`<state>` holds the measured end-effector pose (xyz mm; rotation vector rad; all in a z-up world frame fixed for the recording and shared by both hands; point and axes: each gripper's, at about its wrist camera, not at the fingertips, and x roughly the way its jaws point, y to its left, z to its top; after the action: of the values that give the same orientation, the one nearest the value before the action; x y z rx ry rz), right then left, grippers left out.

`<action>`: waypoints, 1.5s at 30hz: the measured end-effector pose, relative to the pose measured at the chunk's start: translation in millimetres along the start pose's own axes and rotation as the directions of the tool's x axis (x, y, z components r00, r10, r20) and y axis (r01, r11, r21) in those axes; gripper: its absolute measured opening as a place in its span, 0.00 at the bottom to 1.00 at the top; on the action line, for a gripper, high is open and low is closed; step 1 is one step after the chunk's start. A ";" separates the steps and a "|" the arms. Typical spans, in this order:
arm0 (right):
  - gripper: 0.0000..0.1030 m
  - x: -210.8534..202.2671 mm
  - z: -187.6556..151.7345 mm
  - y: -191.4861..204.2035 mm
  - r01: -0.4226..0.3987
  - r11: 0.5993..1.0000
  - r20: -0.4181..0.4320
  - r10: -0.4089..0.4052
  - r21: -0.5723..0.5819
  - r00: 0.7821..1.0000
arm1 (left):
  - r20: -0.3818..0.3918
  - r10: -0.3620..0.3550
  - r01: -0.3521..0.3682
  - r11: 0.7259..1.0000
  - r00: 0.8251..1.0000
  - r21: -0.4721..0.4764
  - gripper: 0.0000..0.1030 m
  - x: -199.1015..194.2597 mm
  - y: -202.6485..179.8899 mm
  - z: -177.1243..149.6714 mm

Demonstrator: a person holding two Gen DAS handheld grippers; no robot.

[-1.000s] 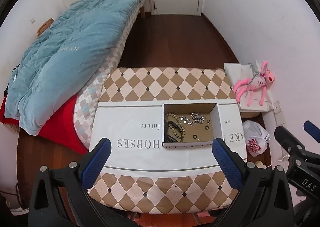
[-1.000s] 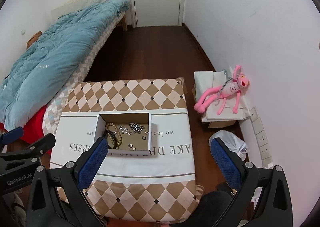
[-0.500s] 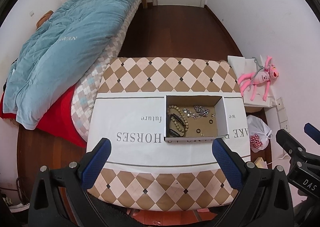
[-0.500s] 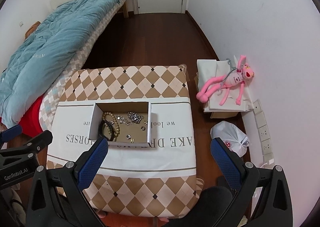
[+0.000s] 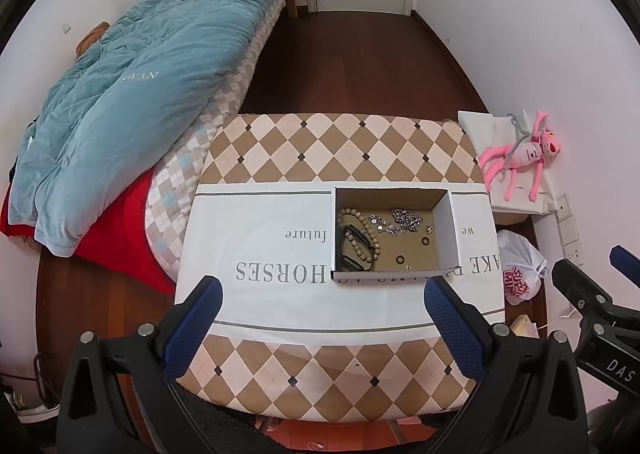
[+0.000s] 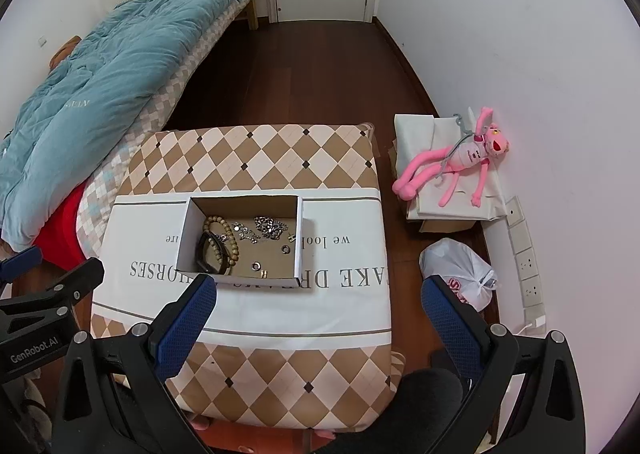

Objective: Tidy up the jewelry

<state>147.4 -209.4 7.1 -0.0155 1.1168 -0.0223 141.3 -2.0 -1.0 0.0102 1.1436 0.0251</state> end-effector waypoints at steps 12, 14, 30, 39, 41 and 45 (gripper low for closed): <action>1.00 0.7 -3.0 1.2 -0.003 1.000 -0.003 0.003 0.001 1.000 | 0.008 0.017 -0.017 1.000 1.000 0.000 1.00 0.7 1.2 -3.6; 1.00 1.1 -4.1 1.4 -0.002 1.000 -0.004 0.002 0.000 1.000 | 0.008 0.018 -0.018 1.000 1.000 -0.001 1.00 0.8 1.3 -3.5; 1.00 3.8 -6.4 1.9 -0.006 1.000 -0.010 0.006 0.000 1.000 | 0.000 0.005 -0.005 1.000 1.000 0.002 1.00 1.0 -1.6 -9.6; 1.00 3.8 -7.8 3.0 -0.005 1.000 -0.008 0.005 -0.001 1.000 | 0.004 0.011 -0.012 1.000 1.000 0.004 1.00 -0.2 -2.3 -8.5; 1.00 3.3 -7.2 2.4 -0.008 1.000 -0.008 0.008 0.000 1.000 | 0.003 0.012 -0.012 1.000 1.000 0.004 1.00 -0.2 -2.1 -8.7; 1.00 3.6 -7.4 1.9 -0.007 1.000 -0.007 0.007 -0.001 1.000 | 0.004 0.013 -0.013 1.000 1.000 0.002 1.00 -0.6 -1.9 -8.5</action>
<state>142.4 -207.6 0.6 -0.0123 1.1243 -0.0153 133.3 -4.0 -4.1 0.0197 1.1391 0.0350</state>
